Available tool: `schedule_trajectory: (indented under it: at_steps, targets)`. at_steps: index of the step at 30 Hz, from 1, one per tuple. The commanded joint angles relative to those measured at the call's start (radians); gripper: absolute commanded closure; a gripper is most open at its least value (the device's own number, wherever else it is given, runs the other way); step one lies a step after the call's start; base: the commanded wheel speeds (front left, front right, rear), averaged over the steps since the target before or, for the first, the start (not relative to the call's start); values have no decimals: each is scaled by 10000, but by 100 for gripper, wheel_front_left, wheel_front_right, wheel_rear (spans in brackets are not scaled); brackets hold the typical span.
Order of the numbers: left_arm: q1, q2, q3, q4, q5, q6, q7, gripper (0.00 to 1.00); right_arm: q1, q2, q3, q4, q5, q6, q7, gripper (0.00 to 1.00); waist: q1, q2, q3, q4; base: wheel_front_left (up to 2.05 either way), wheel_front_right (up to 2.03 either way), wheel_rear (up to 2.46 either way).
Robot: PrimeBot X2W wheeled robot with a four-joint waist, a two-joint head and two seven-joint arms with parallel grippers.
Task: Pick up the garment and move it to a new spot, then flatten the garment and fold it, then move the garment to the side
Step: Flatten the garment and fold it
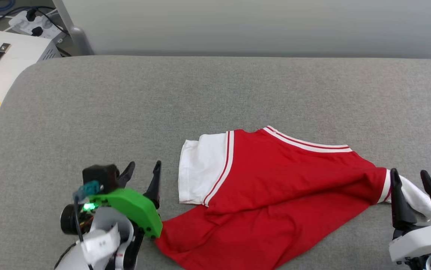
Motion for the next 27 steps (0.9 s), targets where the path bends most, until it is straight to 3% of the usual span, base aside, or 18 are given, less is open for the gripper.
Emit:
schedule_trajectory:
  at_steps: [1,9,19,27]
  targets:
    - [-424,56,-61,79,-270,-165,420,0,140,30,96,-237,-96,-4,83,0,0,0,95,-110,0,0,0]
    - [-2272,-52,-672,888,-569,-721,2592,0,50,165,570,-1042,12,-4,188,0,0,0,979,-617,0,0,0]
    - [-4449,-334,-1484,3232,-401,-1594,4331,0,-466,180,836,-873,304,-4,54,0,0,0,1860,-1164,0,0,0]
    - [-5003,-619,-2334,5109,-388,-2201,5950,0,-590,187,855,-561,592,-4,-38,0,0,0,2037,-1349,0,0,0]
